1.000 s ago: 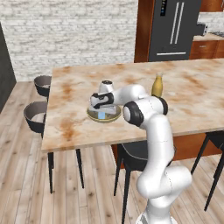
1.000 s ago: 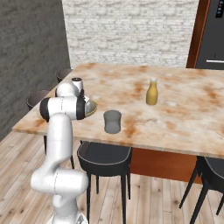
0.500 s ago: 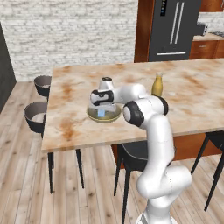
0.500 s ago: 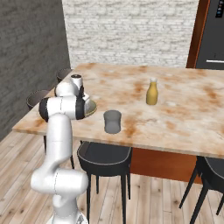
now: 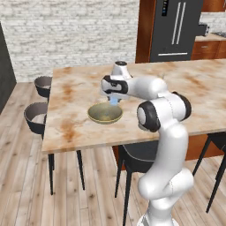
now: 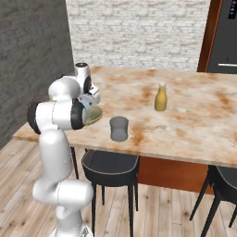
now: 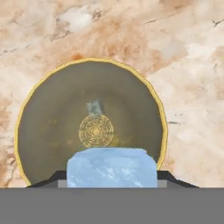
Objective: There are two ice cubes in the ice bowl. Place both ice cubes in the glass cup.
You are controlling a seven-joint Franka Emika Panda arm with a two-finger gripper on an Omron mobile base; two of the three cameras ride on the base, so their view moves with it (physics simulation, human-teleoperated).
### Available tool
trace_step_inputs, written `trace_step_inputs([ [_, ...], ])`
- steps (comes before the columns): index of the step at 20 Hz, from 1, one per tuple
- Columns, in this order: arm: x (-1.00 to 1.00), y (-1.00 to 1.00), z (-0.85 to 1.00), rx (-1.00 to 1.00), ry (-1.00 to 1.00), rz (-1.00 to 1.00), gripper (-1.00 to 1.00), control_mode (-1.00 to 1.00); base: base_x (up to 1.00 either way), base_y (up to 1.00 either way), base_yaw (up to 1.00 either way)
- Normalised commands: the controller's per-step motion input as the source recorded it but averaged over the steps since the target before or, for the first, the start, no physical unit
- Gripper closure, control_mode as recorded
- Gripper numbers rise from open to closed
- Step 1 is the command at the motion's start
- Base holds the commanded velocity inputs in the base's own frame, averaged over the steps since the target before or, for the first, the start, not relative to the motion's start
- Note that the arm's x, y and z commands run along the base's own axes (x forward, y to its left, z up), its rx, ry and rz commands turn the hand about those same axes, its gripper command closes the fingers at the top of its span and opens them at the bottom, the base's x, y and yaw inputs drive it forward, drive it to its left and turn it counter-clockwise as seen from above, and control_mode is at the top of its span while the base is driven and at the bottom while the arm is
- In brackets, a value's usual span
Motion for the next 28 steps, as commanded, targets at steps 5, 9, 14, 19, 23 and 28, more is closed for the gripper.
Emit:
trace_step_inputs([
  [5, -0.75, -0.99, 0.66, 0.0, 0.0, -0.06, 1.0, -1.0, 0.0, 0.0, 0.0],
  [9, -0.79, -0.98, 0.35, -0.07, 0.0, -0.02, 1.0, -1.0, 0.0, 0.0, 0.0],
  [14, -0.33, -0.85, 0.02, -0.16, -0.1, 0.0, 1.0, -1.0, 0.0, 0.0, 0.0],
  [19, 0.01, -0.47, -0.02, 0.01, -0.06, 0.01, 1.0, -1.0, 0.0, 0.0, 0.0],
  [23, 0.01, -0.23, -0.19, 0.07, 0.01, 0.0, 1.0, -1.0, 0.0, 0.0, 0.0],
  [28, 0.13, -0.02, -0.37, 0.02, 0.06, 0.0, 1.0, -1.0, 0.0, 0.0, 0.0],
])
